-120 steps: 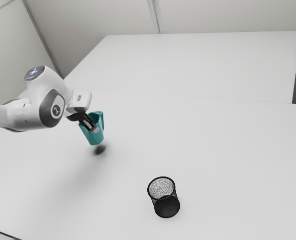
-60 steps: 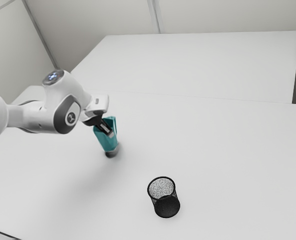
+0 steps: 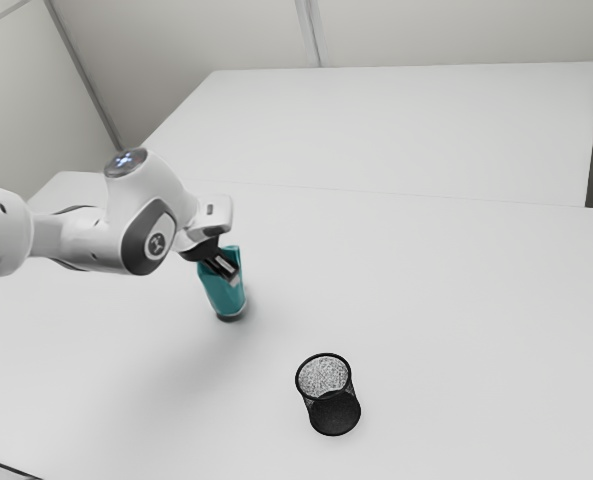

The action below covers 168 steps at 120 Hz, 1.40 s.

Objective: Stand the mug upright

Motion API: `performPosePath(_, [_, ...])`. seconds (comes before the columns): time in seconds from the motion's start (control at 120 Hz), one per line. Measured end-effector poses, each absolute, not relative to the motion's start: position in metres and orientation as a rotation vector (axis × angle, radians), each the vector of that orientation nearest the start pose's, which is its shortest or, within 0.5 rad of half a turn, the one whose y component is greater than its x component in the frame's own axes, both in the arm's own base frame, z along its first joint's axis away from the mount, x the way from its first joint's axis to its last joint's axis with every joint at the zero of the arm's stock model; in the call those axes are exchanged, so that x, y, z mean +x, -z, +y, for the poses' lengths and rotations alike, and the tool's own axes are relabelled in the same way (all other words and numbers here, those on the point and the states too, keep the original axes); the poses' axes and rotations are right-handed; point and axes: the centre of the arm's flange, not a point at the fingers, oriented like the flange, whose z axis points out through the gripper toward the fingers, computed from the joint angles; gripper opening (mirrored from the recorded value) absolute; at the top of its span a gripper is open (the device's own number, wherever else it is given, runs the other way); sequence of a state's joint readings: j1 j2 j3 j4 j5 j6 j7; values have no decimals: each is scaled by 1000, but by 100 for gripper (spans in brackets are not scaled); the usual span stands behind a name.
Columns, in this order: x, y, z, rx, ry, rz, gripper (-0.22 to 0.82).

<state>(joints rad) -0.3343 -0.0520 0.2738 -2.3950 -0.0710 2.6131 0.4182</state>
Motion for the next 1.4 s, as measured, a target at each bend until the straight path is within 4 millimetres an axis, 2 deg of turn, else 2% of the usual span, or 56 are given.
performPosePath(0.233, [511, -355, -31, -3070, 396, 613, -18])
performPosePath(0.267, [511, -355, -31, -3072, 392, 608, -14])
performPosePath(0.417, [510, -356, -30, -3084, 378, 586, 19])
performPosePath(0.508, [510, -356, -29, -3090, 370, 574, 33])
performPosePath(0.65, [508, -363, -26, -3107, 353, 546, 45])
performPosePath(0.825, [498, -378, -23, -3150, 289, 497, 52])
performPosePath(0.917, [491, -394, -7, -3179, 262, 432, 54])
performPosePath(0.967, [494, -408, -2, -3184, 272, 413, 55])
performPosePath(1.033, [514, -444, 4, -3175, 327, 399, 56])
performPosePath(1.117, [550, -488, 19, -3150, 366, 376, 57])
performPosePath(1.217, [591, -528, 33, -3124, 359, 365, 57])
performPosePath(1.3, [601, -560, 42, -3121, 355, 367, 58])
performPosePath(1.358, [601, -586, 49, -3114, 366, 371, 58])
performPosePath(1.4, [599, -597, 53, -3115, 352, 376, 58])
